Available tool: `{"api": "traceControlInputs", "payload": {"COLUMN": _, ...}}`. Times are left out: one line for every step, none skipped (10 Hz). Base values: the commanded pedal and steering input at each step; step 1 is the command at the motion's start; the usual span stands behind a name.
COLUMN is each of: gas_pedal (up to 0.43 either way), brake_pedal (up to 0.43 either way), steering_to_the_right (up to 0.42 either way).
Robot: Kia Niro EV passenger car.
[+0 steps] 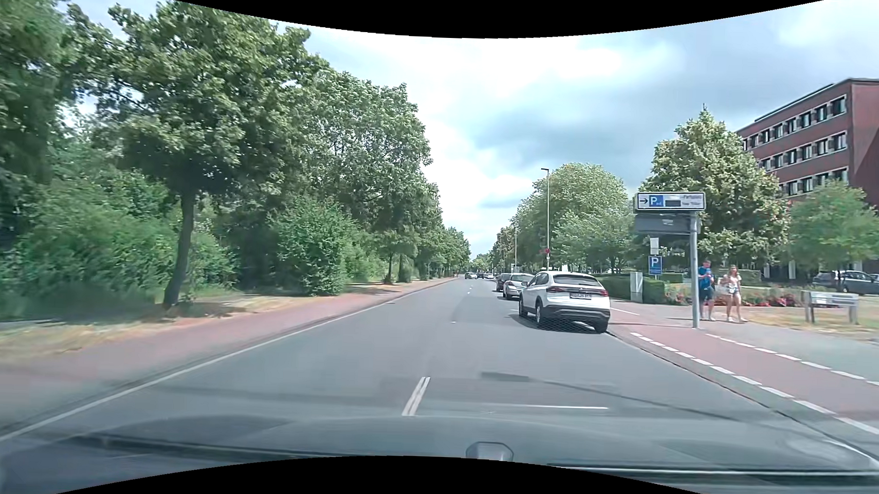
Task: Follow the waypoints while adhering to traffic rules and regulations
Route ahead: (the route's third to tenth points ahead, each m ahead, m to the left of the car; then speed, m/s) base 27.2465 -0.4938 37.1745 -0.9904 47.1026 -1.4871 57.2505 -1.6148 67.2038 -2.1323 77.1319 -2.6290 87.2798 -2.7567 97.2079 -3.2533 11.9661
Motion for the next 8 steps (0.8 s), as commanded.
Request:
{"api": "traceControlInputs", "payload": {"gas_pedal": 0.157, "brake_pedal": 0.018, "steering_to_the_right": 0.004}}
{"api": "traceControlInputs", "payload": {"gas_pedal": 0.157, "brake_pedal": 0.012, "steering_to_the_right": 0.004}}
{"api": "traceControlInputs", "payload": {"gas_pedal": 0.157, "brake_pedal": 0.018, "steering_to_the_right": 0.005}}
{"api": "traceControlInputs", "payload": {"gas_pedal": 0.157, "brake_pedal": 0.018, "steering_to_the_right": 0.006}}
{"api": "traceControlInputs", "payload": {"gas_pedal": 0.157, "brake_pedal": 0.012, "steering_to_the_right": 0.006}}
{"api": "traceControlInputs", "payload": {"gas_pedal": 0.157, "brake_pedal": 0.012, "steering_to_the_right": 0.007}}
{"api": "traceControlInputs", "payload": {"gas_pedal": 0.157, "brake_pedal": 0.012, "steering_to_the_right": 0.009}}
{"api": "traceControlInputs", "payload": {"gas_pedal": 0.157, "brake_pedal": 0.012, "steering_to_the_right": 0.009}}
